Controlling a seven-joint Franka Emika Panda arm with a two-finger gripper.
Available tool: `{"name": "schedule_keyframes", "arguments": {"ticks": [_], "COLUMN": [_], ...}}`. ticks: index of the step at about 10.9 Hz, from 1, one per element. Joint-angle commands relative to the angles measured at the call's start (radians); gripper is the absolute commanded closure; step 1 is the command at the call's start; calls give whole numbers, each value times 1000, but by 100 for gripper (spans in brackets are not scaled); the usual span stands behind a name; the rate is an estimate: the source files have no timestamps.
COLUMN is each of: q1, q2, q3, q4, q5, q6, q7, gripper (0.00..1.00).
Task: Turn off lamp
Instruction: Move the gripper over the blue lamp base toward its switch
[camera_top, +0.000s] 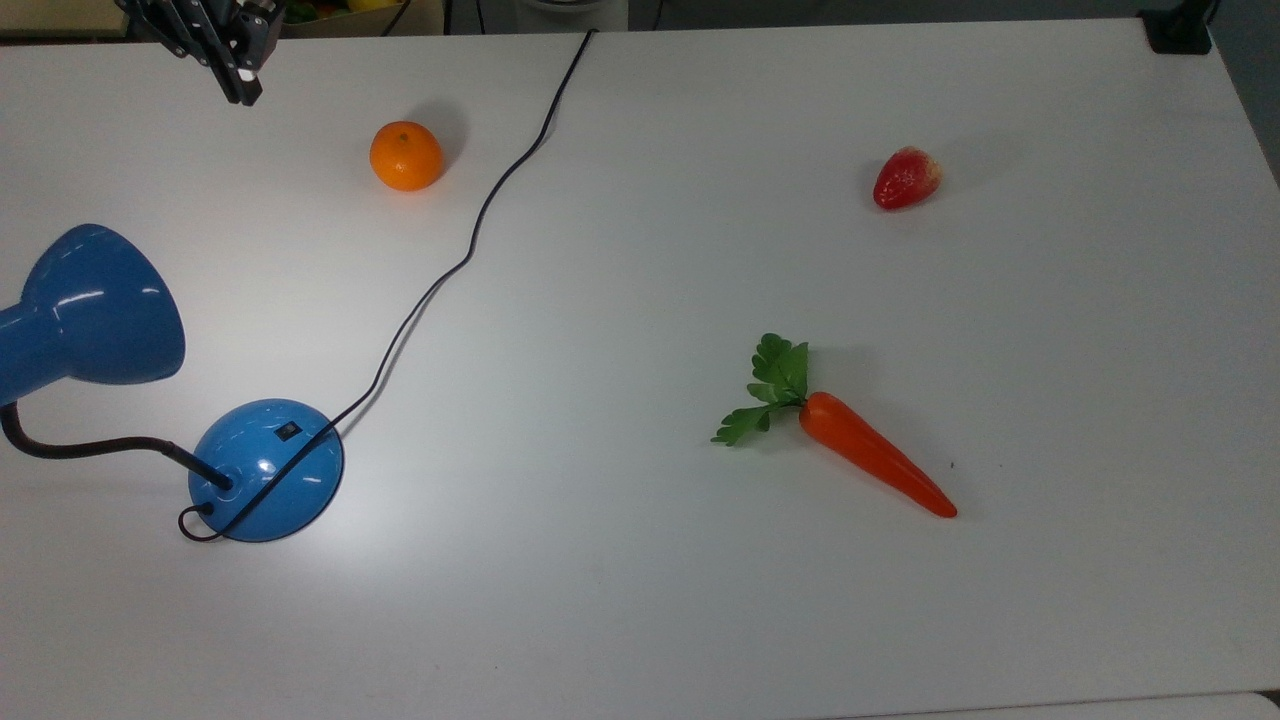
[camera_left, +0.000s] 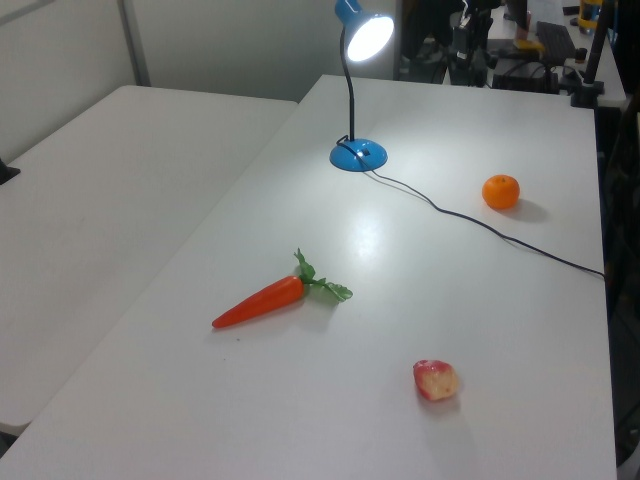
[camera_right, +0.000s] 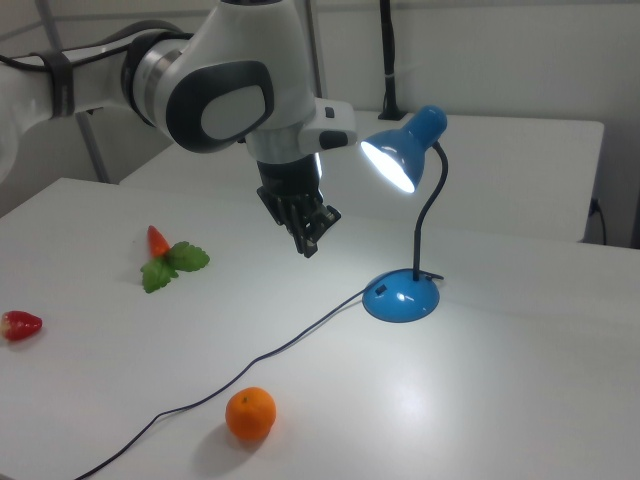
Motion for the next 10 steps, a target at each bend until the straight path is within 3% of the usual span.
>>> {"name": "schedule_keyframes", "arguments": {"ticks": [1,6,10], "q1": [-21,-21,-12], "q2": [21,96,98], "q3": [16,16,34], "q4": [-16,-30,-152], "q5": [31,63,73], "q6": [82,251,498], "q7": [20,27,65], "gripper": [89,92,95]}}
